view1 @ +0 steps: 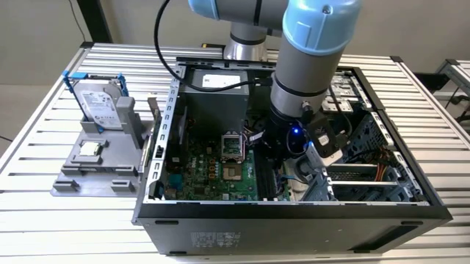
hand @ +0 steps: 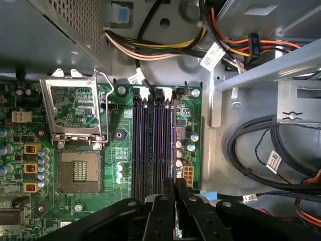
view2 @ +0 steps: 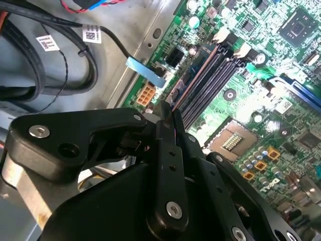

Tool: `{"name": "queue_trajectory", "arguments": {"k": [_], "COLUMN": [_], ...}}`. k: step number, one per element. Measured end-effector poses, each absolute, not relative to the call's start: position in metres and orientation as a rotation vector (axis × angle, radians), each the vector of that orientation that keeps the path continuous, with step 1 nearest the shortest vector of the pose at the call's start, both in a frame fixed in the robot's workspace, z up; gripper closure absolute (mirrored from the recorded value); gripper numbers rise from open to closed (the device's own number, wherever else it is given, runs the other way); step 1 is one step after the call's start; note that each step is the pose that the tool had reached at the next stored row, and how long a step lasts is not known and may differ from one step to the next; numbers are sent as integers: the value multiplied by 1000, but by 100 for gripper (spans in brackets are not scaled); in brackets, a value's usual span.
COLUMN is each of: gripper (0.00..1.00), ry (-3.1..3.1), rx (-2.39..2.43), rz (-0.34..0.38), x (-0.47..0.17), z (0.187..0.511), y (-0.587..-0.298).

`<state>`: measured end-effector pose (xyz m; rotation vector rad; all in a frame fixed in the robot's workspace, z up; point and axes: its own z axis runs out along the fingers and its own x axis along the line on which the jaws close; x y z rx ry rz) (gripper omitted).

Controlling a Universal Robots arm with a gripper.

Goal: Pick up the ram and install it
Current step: 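Insert the ram into the slot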

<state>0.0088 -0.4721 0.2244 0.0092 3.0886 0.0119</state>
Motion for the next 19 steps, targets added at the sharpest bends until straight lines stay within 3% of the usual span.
{"name": "queue_trajectory", "arguments": {"k": [19], "gripper": [100], "ry": [3089], "rx": [7], "rz": [-8], "x": [6], "z": [222], "y": [-470]}}
